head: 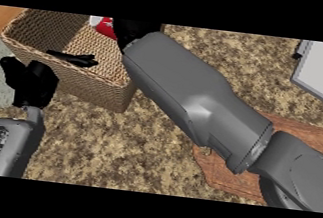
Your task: Pick the can from the cutting board and place it in the basket
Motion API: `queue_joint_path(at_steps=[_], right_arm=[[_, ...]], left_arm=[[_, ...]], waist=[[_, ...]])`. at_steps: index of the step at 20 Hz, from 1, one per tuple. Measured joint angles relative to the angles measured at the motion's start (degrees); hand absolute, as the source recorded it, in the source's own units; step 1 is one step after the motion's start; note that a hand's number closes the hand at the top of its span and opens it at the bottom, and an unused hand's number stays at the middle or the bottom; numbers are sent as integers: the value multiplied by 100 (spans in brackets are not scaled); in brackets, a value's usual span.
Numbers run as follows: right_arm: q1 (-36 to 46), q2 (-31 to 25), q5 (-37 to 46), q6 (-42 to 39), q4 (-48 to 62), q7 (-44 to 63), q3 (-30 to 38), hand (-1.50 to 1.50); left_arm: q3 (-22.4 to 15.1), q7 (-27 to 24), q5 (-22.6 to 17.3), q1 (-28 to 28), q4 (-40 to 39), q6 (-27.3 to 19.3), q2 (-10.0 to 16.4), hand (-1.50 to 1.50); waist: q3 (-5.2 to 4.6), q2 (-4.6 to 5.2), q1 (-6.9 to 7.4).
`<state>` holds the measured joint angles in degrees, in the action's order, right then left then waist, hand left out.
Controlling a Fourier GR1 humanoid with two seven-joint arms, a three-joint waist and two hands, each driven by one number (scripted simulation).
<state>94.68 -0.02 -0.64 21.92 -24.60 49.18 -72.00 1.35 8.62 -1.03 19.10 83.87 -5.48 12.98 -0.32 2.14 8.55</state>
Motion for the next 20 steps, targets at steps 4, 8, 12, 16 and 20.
queue_joint_path(at_steps=[4,8,12,16,20], right_arm=[[-99,1,6,-52,25,-12,-46,150],[-172,-4,-50,-151,30,-69,-24,150],[-219,-22,-157,-287,69,-151,53,150],[-266,-24,-239,-373,85,-197,109,150],[-345,-15,-350,-455,108,-215,191,150]], left_arm=[[-41,-150,25,-115,-4,-8,-49,0],[-40,-226,42,-115,-56,0,-42,0],[-72,-263,101,-105,-57,-39,-66,0],[-103,-235,130,-103,-25,-52,-79,0],[-95,-222,91,-121,-5,2,-61,0]], waist=[[0,-4,14],[2,-9,20],[12,-10,31],[17,-11,47],[16,-7,42]])
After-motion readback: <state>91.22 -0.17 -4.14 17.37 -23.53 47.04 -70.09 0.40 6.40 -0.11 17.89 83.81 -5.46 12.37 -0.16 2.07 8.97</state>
